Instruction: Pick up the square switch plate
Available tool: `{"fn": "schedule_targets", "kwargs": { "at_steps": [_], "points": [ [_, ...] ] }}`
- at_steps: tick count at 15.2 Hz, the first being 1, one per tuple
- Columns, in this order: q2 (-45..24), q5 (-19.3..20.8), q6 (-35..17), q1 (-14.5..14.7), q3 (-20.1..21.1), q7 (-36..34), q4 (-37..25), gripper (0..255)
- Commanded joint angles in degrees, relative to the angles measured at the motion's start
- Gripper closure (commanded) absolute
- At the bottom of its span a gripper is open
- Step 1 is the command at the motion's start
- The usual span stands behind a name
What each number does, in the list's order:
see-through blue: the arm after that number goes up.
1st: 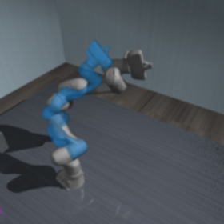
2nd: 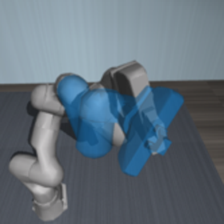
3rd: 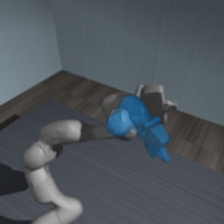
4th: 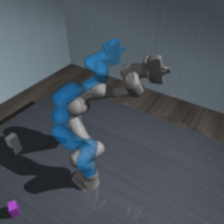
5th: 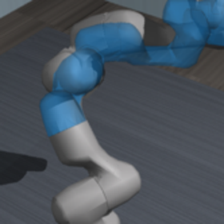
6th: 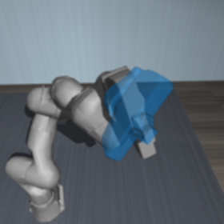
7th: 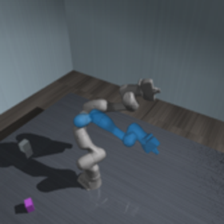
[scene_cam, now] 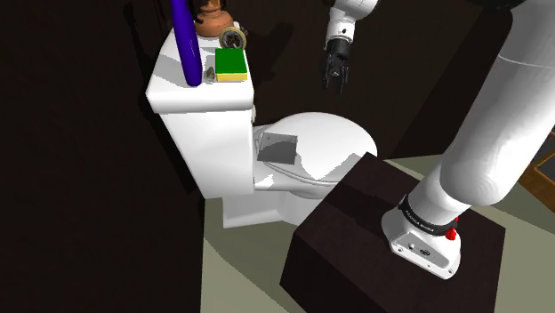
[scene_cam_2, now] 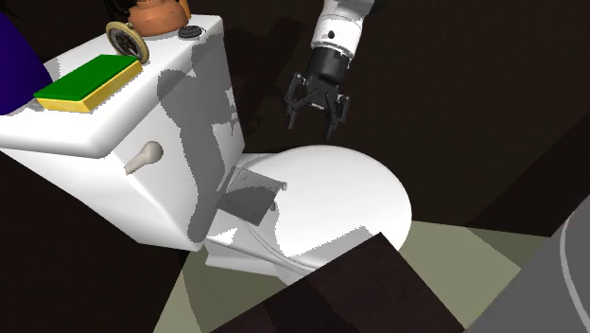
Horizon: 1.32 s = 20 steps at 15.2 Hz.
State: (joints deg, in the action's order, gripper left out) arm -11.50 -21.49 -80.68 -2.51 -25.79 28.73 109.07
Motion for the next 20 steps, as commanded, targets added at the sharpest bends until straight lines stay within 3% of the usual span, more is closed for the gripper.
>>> {"fn": "schedule_targets", "kwargs": {
  "at_steps": [1, 8, 16, 20],
  "points": [
    [-7.3, -3.7, 2.9, -1.7, 0.3, 3.0, -4.5, 0],
    [-30.5, -13.4, 13.2, -9.4, 5.3, 7.7, -21.6, 0],
    [-57.7, -21.8, 25.2, -17.2, 13.9, 3.7, -47.4, 0],
    [-61.7, -22.3, 25.5, -17.9, 14.7, 3.2, -51.3, 0]
  ]
}}
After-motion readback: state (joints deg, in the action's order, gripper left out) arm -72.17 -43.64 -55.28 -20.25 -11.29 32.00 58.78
